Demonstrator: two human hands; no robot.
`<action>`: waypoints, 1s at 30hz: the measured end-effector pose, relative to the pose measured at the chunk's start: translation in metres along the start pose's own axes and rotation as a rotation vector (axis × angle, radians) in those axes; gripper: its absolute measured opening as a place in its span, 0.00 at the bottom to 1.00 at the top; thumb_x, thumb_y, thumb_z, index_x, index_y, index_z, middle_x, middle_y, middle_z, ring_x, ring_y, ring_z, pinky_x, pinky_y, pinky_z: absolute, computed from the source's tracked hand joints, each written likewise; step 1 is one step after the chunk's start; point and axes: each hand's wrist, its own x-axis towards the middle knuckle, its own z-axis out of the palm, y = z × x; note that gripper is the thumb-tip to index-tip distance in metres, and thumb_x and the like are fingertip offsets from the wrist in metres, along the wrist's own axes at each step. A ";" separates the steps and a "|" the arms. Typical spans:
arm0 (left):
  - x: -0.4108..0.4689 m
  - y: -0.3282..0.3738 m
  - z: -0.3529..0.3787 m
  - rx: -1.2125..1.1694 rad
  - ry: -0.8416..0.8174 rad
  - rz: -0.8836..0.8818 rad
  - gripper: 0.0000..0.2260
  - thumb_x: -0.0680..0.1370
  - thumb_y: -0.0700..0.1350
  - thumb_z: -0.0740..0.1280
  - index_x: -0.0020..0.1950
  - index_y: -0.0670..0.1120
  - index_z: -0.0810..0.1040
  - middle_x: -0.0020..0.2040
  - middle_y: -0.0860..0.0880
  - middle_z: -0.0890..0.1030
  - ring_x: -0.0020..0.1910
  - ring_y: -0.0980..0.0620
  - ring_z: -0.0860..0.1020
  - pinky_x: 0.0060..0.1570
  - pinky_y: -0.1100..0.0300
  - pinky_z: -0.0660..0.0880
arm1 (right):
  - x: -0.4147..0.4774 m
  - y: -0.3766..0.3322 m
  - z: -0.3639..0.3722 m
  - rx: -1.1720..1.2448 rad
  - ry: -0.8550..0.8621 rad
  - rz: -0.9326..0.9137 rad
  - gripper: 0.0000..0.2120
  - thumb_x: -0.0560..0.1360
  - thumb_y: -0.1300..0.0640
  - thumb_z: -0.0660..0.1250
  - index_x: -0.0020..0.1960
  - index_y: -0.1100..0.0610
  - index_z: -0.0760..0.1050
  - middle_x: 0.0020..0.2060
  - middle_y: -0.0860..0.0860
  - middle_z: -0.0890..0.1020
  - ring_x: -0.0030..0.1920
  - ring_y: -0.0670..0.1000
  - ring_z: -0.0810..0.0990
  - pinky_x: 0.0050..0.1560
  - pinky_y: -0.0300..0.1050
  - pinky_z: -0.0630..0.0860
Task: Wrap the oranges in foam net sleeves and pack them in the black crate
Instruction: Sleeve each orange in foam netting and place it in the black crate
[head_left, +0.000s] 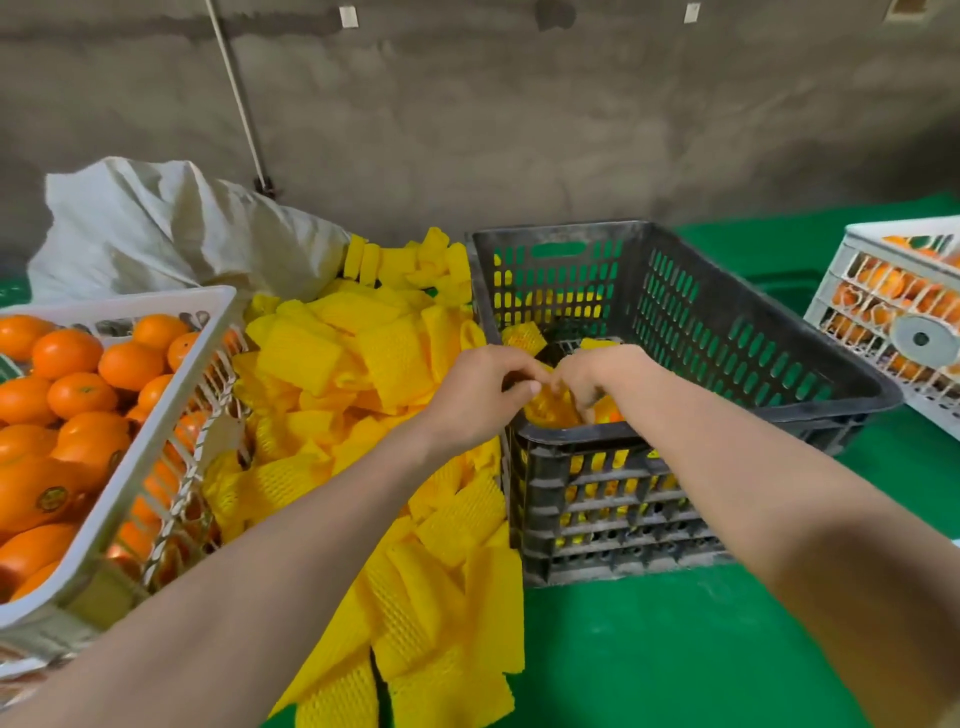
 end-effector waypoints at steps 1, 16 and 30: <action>-0.001 0.000 0.000 0.006 0.008 0.007 0.07 0.78 0.39 0.66 0.52 0.43 0.83 0.47 0.54 0.79 0.44 0.63 0.73 0.43 0.80 0.67 | 0.001 -0.001 0.000 -0.022 0.013 0.001 0.31 0.71 0.60 0.71 0.71 0.54 0.64 0.68 0.56 0.66 0.66 0.59 0.67 0.62 0.57 0.71; -0.051 -0.042 -0.077 -0.040 0.051 -0.092 0.08 0.78 0.42 0.67 0.54 0.44 0.83 0.53 0.49 0.83 0.52 0.55 0.79 0.51 0.64 0.74 | -0.056 -0.085 -0.018 0.654 1.262 -0.267 0.09 0.77 0.57 0.63 0.54 0.59 0.77 0.51 0.55 0.79 0.53 0.54 0.76 0.52 0.46 0.72; -0.167 -0.133 -0.194 -0.080 0.400 -0.465 0.05 0.79 0.41 0.65 0.47 0.49 0.80 0.43 0.52 0.82 0.40 0.58 0.81 0.41 0.65 0.76 | -0.003 -0.275 0.047 0.113 0.032 -0.437 0.27 0.70 0.41 0.70 0.44 0.68 0.74 0.53 0.62 0.80 0.54 0.60 0.78 0.34 0.43 0.66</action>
